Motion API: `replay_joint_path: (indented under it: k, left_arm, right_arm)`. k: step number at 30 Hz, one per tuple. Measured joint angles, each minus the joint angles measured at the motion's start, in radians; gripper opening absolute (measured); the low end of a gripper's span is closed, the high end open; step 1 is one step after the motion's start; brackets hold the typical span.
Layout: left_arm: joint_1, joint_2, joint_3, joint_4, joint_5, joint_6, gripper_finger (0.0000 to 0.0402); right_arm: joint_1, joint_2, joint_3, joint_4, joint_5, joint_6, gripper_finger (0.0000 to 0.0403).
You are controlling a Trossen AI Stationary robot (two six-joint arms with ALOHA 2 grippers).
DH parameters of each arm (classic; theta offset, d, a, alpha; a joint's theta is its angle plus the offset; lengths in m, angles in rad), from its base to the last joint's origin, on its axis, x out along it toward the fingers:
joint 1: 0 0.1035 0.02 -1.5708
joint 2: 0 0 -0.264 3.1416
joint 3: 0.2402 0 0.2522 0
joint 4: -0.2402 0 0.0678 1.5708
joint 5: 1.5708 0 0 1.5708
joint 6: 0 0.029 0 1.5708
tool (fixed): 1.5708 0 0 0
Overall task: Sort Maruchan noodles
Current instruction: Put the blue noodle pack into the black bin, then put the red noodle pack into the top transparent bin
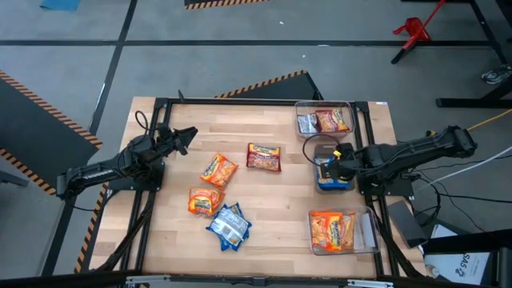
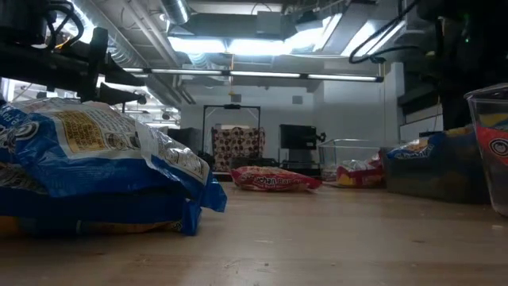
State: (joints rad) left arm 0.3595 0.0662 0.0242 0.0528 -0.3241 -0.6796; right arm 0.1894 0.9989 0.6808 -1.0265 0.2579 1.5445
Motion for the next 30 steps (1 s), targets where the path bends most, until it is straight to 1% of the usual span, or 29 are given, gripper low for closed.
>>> replay_joint_path:
  k: [4, 10, 12, 16, 21, 23, 26, 28, 30]
  left_arm:
    - [0.0, 0.0, 0.0, 0.0, 0.0, 0.0, 0.0147]
    - [0.0, 0.0, 0.0, 0.0, -0.003, 0.001, 0.0147]
    - [0.0, 0.0, 0.0, 0.0, -0.003, 0.001, 0.0147]
    - [0.0, 0.0, 0.0, 0.0, -0.002, 0.001, 0.0147]
    - [0.0, 0.0, 0.0, 0.0, -0.002, 0.001, 0.0147]
    - [0.0, 0.0, 0.0, 0.0, -0.002, 0.001, 0.0147]
    - [0.0, 0.0, 0.0, 0.0, -0.002, 0.001, 0.0147]
    - [0.0, 0.0, 0.0, 0.0, -0.002, 0.001, 0.0147]
    - [0.0, 0.0, 0.0, 0.0, -0.001, 0.001, 0.0147]
  right_arm:
    - [0.0, -0.002, -0.032, 0.035, -0.025, 0.003, 0.0002]
    - [0.0, 0.0, -0.039, -0.048, -0.042, 0.003, 0.0005]
    - [0.0, 0.001, -0.036, -0.048, -0.043, 0.003, 0.0005]
    - [0.0, 0.0, 0.021, -0.047, -0.019, -0.013, 0.0005]
    - [0.0, 0.0, 0.149, -0.034, 0.078, -0.076, 0.0005]
    - [0.0, 0.0, 0.188, 0.024, 0.126, -0.141, 0.0005]
    - [0.0, 0.0, 0.206, 0.189, 0.172, -0.281, 0.0006]
    - [-0.01, 0.013, 0.207, 0.324, 0.172, -0.384, 0.0014]
    - [-0.03, 0.048, 0.207, 0.445, 0.155, -0.464, 0.0036]
